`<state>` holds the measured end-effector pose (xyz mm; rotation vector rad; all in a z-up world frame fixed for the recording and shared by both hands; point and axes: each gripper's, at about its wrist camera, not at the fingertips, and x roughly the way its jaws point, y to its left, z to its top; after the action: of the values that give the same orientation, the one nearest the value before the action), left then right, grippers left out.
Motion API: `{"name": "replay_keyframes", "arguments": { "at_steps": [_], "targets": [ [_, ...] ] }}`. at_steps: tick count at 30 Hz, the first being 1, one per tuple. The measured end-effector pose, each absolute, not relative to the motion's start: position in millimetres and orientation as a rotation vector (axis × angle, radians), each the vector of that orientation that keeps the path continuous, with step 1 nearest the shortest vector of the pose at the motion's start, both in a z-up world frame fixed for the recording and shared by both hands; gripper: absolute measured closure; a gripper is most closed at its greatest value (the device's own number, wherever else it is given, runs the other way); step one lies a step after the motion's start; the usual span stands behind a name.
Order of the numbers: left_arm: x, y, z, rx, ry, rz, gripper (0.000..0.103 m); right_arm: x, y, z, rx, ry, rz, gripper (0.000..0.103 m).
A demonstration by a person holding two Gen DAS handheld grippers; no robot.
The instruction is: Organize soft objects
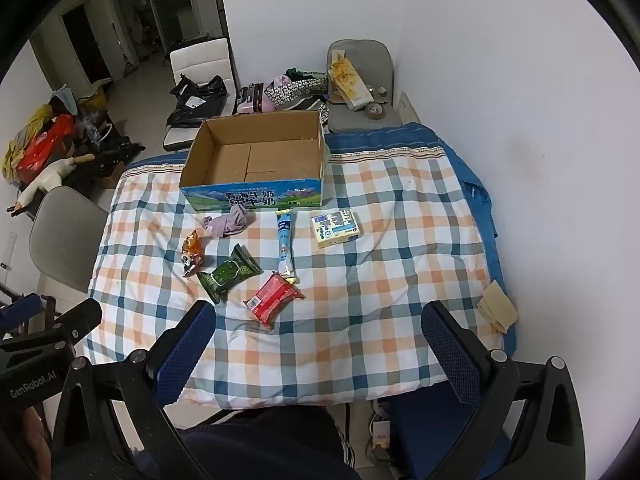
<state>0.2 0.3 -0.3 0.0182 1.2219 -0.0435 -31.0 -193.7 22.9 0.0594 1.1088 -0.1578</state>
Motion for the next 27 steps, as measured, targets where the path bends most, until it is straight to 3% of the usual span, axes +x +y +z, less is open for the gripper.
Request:
{"name": "replay_keyframes", "arguments": {
  "at_steps": [27],
  "targets": [
    [9, 19, 4, 0.037, 1.194, -0.021, 0.0, -25, -189, 28, 0.069, 1.109, -0.151, 0.0]
  ]
}}
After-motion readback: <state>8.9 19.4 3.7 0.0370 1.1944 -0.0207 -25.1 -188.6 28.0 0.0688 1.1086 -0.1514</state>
